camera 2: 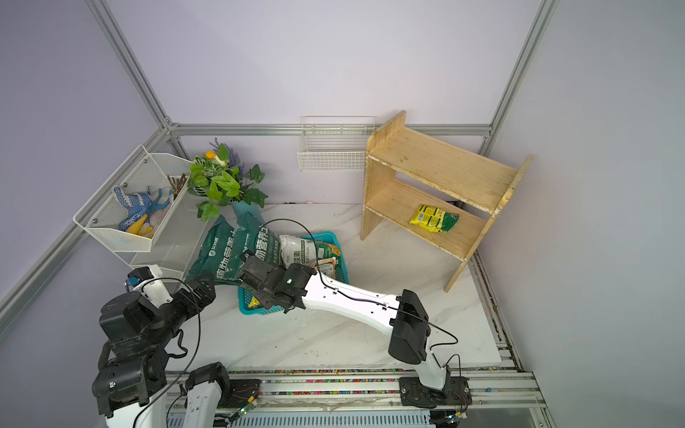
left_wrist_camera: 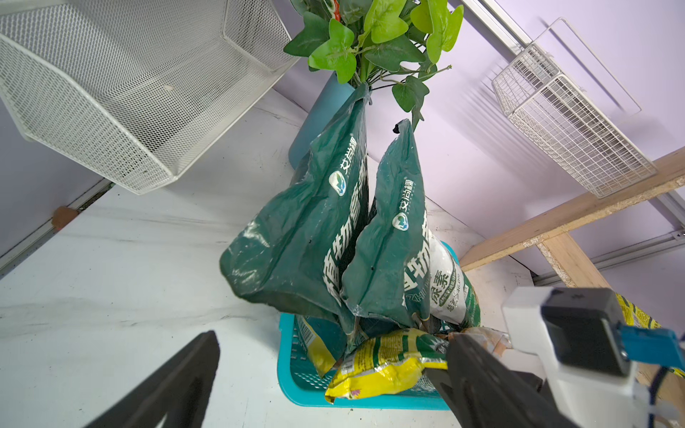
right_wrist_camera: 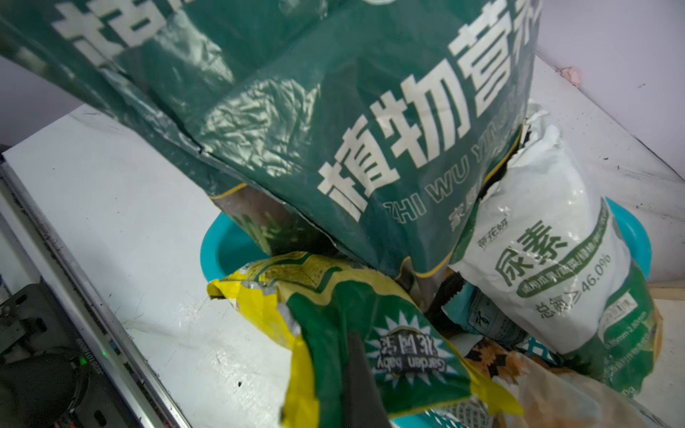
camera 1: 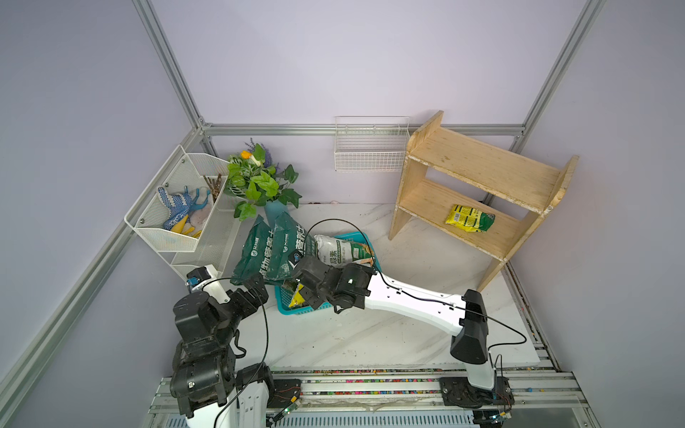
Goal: Take down the fertilizer bag from the shelf
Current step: Place the fertilizer bag in the storage box.
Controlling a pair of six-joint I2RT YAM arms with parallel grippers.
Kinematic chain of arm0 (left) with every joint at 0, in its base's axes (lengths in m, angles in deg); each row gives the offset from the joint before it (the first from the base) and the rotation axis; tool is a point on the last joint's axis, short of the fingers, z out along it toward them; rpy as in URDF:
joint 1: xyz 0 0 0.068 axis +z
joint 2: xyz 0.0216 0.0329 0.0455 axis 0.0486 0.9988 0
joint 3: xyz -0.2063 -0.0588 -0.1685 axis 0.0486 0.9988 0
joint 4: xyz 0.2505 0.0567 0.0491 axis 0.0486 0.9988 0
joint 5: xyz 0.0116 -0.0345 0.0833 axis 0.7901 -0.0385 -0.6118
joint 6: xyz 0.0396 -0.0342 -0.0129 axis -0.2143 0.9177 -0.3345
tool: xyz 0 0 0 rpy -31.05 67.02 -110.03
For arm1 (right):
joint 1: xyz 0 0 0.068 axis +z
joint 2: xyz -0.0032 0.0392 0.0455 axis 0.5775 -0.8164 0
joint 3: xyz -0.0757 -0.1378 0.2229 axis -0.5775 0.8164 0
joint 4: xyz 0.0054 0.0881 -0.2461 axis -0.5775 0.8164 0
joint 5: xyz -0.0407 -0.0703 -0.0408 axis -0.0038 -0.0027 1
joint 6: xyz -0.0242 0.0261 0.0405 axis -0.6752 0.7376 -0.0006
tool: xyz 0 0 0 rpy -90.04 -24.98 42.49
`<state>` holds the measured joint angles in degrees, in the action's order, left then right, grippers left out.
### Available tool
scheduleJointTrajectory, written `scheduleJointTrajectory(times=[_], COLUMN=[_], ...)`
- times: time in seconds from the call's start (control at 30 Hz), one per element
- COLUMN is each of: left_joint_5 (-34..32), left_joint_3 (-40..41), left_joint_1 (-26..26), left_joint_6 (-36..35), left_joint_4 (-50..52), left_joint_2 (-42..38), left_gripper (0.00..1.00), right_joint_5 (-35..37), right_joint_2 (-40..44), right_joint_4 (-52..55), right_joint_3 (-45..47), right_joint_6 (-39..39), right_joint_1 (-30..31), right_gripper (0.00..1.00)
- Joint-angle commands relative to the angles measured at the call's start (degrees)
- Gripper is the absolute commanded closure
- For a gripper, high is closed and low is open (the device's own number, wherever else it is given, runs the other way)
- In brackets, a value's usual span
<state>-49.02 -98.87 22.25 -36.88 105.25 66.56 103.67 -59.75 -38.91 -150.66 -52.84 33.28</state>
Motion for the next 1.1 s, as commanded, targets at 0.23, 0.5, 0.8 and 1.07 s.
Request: scheduleJointTrajectory(times=[0.23,0.5,0.8,1.07], left_joint_5=[-0.69,-0.66,-0.58,-0.67], left_joint_3=[-0.79,-0.82,-0.73,-0.65], left_joint_1=[-0.28,-0.3,-0.37,-0.39], left_joint_6=[0.26,0.17,0.26,0.26], left_joint_4=[0.72,0.72,0.63,0.63], left_joint_2=[-0.25,-0.28,-0.21,-0.09], left_gripper=[0.0,0.0,0.0,0.0], right_joint_5=[6.26,0.26,-5.7,-8.72], right_joint_2=[-3.14,-5.1,-10.44,-16.51], right_joint_4=[1.31,-3.09,-10.89,-10.65], right_joint_3=[-1.23,2.65,0.69,-4.21], right_joint_6=[3.19,4.65,4.94,4.12], right_joint_1=[0.0,1.66,1.93,3.16], right_gripper=[1.0,1.0,1.0,1.0])
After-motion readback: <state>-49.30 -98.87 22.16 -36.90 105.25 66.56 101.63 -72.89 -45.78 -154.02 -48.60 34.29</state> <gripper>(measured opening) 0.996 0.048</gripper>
